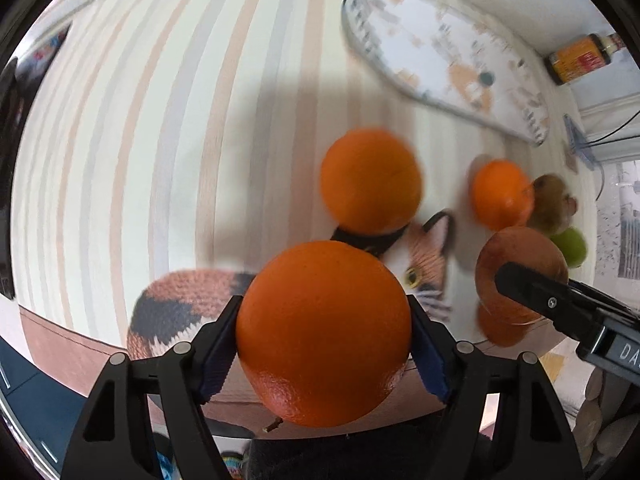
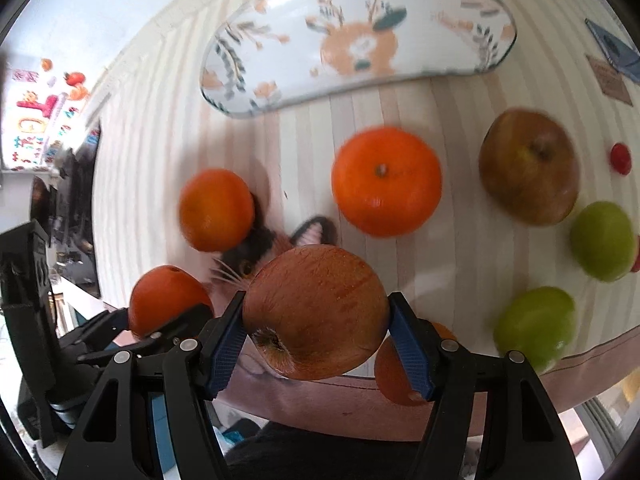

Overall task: Organize fruits
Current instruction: 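Carry the orange and apple onto the deer plate and open both tools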

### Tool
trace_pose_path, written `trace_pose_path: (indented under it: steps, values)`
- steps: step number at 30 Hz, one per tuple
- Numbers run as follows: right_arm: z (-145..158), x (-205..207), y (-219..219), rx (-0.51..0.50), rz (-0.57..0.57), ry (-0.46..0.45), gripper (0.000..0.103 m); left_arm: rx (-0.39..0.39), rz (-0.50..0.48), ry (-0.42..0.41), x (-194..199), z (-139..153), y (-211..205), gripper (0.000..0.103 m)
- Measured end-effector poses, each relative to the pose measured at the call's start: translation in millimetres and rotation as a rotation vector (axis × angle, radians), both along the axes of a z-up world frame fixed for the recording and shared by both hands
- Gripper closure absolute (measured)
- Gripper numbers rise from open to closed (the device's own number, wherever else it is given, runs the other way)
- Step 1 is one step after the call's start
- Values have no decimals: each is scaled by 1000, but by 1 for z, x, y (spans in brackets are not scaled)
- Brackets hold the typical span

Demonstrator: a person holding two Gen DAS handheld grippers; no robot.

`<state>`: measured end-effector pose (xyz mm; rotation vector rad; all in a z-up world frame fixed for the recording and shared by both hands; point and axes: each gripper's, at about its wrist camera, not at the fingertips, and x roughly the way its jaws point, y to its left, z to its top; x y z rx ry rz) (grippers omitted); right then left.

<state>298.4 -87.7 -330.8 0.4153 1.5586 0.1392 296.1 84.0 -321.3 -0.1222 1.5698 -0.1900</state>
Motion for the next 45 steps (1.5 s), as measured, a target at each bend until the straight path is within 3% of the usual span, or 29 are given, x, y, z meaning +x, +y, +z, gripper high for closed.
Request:
trace_pose_path:
  steps: [4, 10, 15, 21, 28, 31, 36, 38, 39, 42, 45]
  values:
    - [23, 15, -21, 57, -32, -44, 32, -58, 23, -63, 23, 40, -6, 28]
    - [43, 71, -65, 124, -89, -93, 32, -94, 38, -125, 101, 74, -30, 28]
    - [21, 142, -98, 143, -117, -77, 32, -69, 40, -67, 183, 39, -73, 28]
    - [-21, 202, -110, 136, -85, -5, 32, -34, 32, 30, 228, -10, -92, 28]
    - [-45, 223, -111, 145, -59, 53, 31, -4, 14, 73, 244, -23, -102, 28]
    - [-47, 225, -112, 155, -53, 58, 14, 2, 5, 109, 247, -33, -106, 27]
    - [-35, 225, -111, 123, -49, 45, 8, 3, -4, 113, 246, -38, -110, 27]
    - [-28, 224, -110, 79, -31, 33, 8, -2, 7, 114, 244, -37, -107, 19]
    - [-26, 223, -110, 64, -27, 31, 8, -18, 13, 100, 244, -33, -105, 9]
    - [-13, 218, -110, 32, -24, 10, 8, -33, 22, 71, 243, -19, -101, 9]
    - [2, 212, -113, -15, -21, -22, 8, 11, 21, 29, 240, -2, -97, 9]
